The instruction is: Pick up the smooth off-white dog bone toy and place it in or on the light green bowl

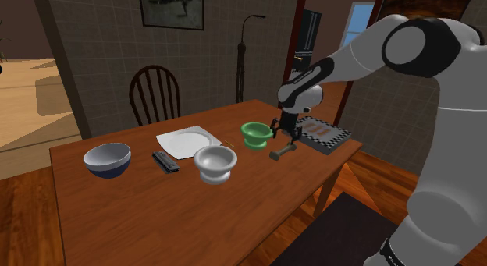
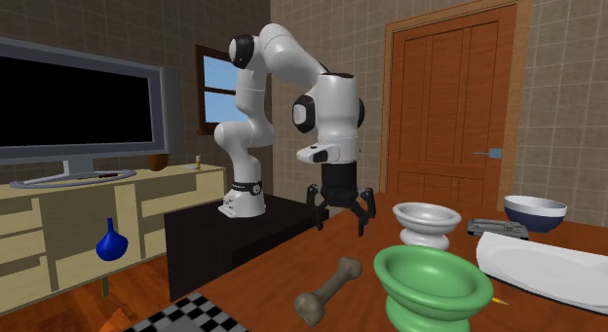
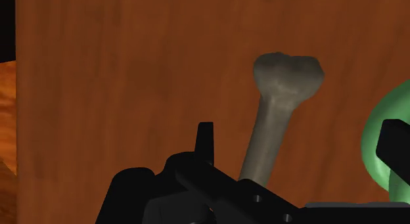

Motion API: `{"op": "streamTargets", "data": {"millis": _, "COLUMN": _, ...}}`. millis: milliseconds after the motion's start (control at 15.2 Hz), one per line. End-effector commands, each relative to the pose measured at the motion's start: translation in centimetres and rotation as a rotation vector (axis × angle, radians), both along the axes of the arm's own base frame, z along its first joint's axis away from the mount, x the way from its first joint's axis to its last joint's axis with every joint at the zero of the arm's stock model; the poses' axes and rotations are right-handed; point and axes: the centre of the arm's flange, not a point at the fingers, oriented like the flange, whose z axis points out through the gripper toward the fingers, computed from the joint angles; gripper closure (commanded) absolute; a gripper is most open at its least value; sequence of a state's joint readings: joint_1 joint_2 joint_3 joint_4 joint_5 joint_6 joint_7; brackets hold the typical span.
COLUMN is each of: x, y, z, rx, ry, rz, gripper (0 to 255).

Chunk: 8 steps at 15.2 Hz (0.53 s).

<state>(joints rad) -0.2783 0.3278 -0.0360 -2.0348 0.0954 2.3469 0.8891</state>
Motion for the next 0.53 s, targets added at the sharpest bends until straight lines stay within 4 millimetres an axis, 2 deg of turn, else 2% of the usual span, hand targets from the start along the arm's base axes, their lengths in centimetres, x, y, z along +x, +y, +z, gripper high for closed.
{"op": "streamTargets", "data": {"millis": 0, "x": 0.5, "y": -2.0, "z": -1.6, "rx": -0.003, "ry": -0.004, "rz": -0.073, "gripper": 0}}
{"op": "streamTargets", "data": {"millis": 264, "x": 1.4, "y": -6.0, "z": -4.8, "rx": -0.008, "ry": -0.011, "rz": -0.214, "gripper": 0}}
{"op": "streamTargets", "data": {"millis": 462, "x": 1.5, "y": -6.3, "z": -6.1, "rx": -0.009, "ry": -0.012, "rz": -0.228, "gripper": 0}}
